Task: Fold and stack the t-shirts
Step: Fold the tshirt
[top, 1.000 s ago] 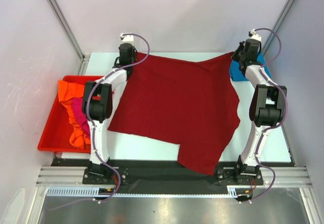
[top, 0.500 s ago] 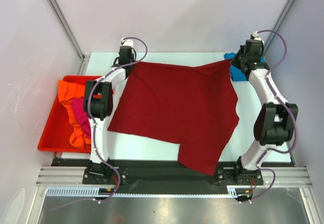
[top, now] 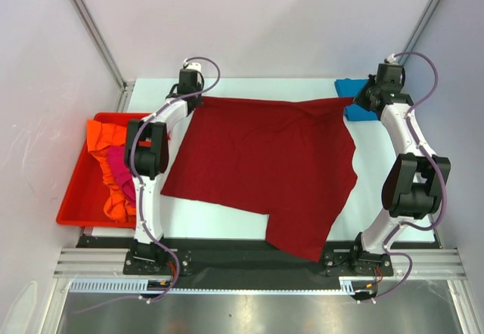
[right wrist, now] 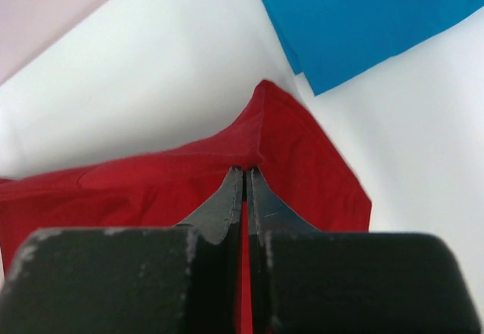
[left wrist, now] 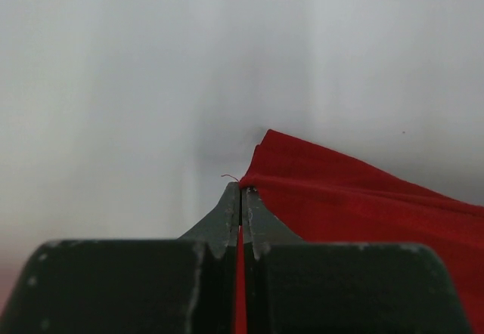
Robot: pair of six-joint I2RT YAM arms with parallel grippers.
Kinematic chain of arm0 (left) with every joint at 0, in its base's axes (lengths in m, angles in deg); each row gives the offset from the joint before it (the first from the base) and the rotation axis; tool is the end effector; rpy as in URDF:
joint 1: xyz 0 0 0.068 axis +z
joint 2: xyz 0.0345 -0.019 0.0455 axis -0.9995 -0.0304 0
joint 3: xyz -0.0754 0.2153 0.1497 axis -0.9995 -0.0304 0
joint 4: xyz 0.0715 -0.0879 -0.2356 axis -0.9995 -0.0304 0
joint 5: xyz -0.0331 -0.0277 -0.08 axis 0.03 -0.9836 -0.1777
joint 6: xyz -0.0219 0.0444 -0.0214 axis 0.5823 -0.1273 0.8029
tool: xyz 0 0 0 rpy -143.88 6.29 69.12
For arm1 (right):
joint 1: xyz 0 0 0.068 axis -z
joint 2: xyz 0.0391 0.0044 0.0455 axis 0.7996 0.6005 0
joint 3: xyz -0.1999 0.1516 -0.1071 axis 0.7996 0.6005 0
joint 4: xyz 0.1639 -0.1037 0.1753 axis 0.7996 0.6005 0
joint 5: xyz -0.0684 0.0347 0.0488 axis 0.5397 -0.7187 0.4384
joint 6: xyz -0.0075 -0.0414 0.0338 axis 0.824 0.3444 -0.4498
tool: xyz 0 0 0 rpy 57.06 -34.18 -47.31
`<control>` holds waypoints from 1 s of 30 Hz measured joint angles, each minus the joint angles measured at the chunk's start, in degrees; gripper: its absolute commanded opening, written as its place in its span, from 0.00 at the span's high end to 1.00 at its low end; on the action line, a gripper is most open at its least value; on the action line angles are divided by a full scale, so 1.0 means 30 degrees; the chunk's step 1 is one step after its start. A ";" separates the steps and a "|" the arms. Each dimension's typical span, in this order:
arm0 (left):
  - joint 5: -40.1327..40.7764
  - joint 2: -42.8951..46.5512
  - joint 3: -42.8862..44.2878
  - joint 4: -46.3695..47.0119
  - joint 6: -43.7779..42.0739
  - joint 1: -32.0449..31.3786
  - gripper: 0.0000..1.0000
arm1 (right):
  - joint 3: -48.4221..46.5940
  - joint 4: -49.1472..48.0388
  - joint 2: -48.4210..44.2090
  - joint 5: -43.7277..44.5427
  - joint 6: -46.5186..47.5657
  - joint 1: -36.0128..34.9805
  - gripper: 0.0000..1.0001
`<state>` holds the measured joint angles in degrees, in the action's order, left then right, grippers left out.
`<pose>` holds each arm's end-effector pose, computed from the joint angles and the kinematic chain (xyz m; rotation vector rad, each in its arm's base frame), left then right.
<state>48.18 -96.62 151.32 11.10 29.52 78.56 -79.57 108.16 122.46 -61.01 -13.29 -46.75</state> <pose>0.5215 -0.0811 0.1881 0.0249 2.1576 0.1300 0.3986 -0.0436 0.3165 0.5419 2.1202 0.1833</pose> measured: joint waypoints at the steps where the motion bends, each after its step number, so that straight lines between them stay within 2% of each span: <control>1: 0.0029 0.0022 0.0044 -0.0255 0.0007 0.0007 1.00 | 0.0000 0.0175 0.0051 -0.0058 -0.0007 -0.0087 1.00; 9: 0.0845 0.0495 0.0066 -0.2630 -0.0022 0.0007 1.00 | 0.0197 0.2259 -0.0408 -0.0758 -0.0386 -0.0539 1.00; 22: 0.1617 0.1275 0.0211 -0.7380 -0.0051 0.0007 1.00 | 0.0576 0.8918 -0.1647 -0.2033 -0.1195 -0.0248 1.00; 30: 0.1661 0.1282 0.0204 -0.8823 -0.0102 0.0007 1.00 | 0.3599 1.0134 -0.2404 -0.3111 -0.1552 -0.0109 1.00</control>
<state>53.17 -92.77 151.93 -15.37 29.22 78.58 -68.77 138.56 115.24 -70.34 -17.95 -47.07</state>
